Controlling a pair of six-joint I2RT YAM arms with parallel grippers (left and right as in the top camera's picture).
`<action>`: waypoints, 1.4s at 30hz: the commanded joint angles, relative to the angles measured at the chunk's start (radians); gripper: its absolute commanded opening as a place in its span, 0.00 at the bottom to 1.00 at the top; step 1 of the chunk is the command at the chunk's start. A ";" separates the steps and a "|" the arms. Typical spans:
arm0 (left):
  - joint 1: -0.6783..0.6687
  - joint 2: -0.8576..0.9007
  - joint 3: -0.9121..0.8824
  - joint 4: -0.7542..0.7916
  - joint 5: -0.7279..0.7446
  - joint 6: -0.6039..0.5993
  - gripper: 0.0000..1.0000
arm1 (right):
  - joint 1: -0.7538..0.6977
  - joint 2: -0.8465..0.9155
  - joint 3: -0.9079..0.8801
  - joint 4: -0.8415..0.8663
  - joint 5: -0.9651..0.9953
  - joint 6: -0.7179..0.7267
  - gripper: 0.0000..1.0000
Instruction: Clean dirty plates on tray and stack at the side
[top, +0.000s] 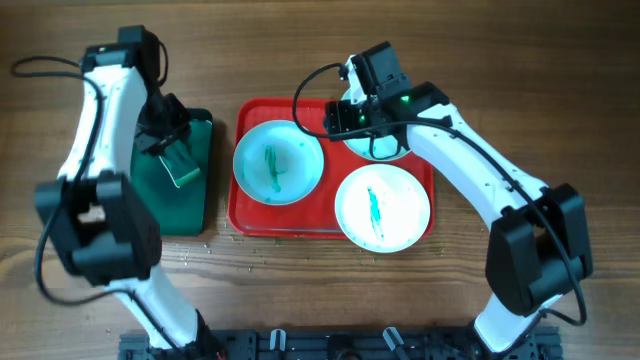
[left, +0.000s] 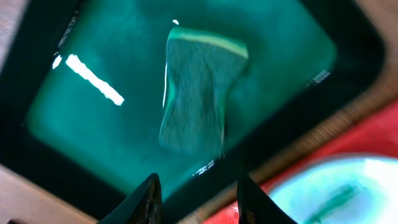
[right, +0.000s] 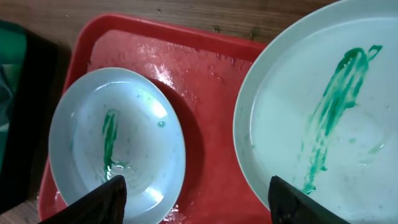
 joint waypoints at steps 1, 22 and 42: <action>0.026 0.077 0.003 0.026 -0.026 -0.018 0.35 | 0.000 0.036 0.019 -0.002 0.019 0.011 0.73; 0.027 0.130 -0.232 0.363 -0.026 0.062 0.04 | 0.000 0.055 0.019 -0.033 0.019 0.012 0.74; -0.042 -0.195 -0.088 0.235 0.272 0.303 0.04 | 0.000 0.122 0.019 -0.011 -0.121 0.153 0.51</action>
